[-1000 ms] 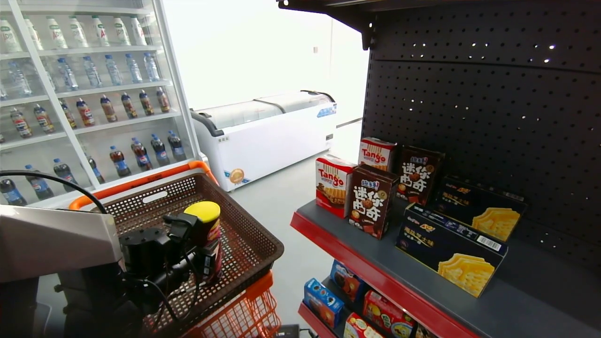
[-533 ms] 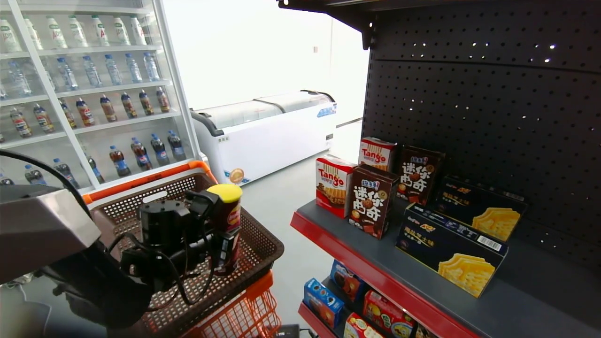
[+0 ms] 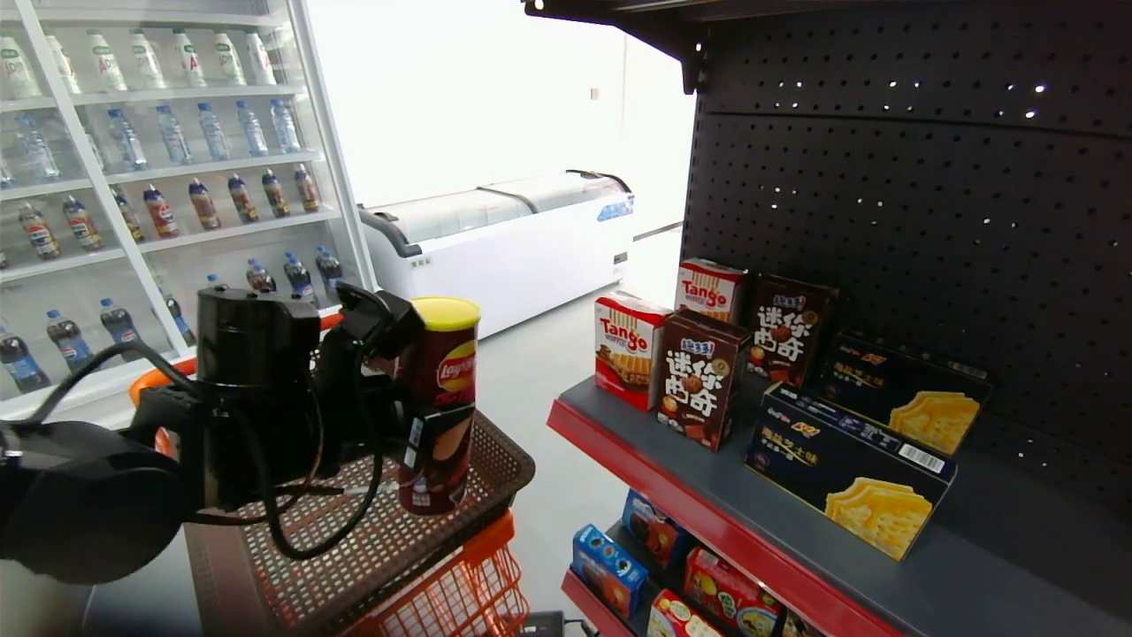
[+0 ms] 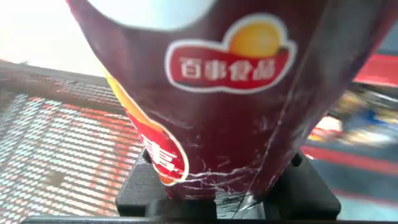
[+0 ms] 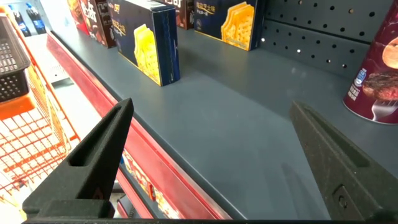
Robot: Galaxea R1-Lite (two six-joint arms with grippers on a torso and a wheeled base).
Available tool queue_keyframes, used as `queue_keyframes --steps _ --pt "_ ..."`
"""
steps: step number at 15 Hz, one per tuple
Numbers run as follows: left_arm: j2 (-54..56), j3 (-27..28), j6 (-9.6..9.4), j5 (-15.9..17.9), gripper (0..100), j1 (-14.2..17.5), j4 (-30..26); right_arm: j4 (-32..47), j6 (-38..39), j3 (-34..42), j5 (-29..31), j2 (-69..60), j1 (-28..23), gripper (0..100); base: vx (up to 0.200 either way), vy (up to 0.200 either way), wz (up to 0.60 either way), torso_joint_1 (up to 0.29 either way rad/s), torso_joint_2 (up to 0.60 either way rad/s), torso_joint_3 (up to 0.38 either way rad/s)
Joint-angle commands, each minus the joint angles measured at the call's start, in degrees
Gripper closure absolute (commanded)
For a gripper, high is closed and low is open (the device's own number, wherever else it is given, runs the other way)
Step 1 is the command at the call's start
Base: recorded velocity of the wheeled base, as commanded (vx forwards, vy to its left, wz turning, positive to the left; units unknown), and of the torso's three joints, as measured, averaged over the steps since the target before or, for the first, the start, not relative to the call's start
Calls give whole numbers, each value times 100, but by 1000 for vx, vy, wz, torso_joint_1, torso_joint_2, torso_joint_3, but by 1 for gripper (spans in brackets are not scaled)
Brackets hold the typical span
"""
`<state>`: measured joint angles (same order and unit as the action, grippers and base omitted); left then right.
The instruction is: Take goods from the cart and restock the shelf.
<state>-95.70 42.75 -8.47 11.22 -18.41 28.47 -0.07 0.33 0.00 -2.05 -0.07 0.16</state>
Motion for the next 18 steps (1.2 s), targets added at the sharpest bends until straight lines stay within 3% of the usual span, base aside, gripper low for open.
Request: queue_keyframes --steps 1,2,3,4,5,6,7,10,14,18 --pt "1176 -118 12 592 100 -66 -658 -1 2 0 3 7 2 0 0 0 0 0 0 0" --pt "1501 -188 21 900 100 -49 -913 -1 2 0 -6 7 2 0 0 0 0 0 0 0" --pt "1642 -206 47 944 100 -49 -1071 -1 2 0 -6 7 2 0 0 0 0 0 0 0" --pt "1791 -232 223 970 100 -58 -1238 -1 2 0 3 7 2 0 0 0 0 0 0 0" --pt "1853 -206 698 979 100 -172 -1150 -1 2 0 3 7 2 0 0 0 0 0 0 0" --pt "1853 -197 715 988 100 -172 -1141 -1 2 0 3 7 2 0 0 0 0 0 0 0" --pt "1906 -276 935 1111 100 -313 -728 -1 2 0 -6 7 2 0 0 0 0 0 0 0" --pt "2108 -364 935 1287 100 -462 -597 -1 2 0 -6 7 2 0 0 0 0 0 0 0" --pt "2433 -830 909 1313 100 -1051 -588 -1 2 0 -6 7 2 0 0 0 0 0 0 0" --pt "2521 -1138 926 1568 100 -1033 -430 -1 2 0 -6 7 2 0 0 0 0 0 0 0"
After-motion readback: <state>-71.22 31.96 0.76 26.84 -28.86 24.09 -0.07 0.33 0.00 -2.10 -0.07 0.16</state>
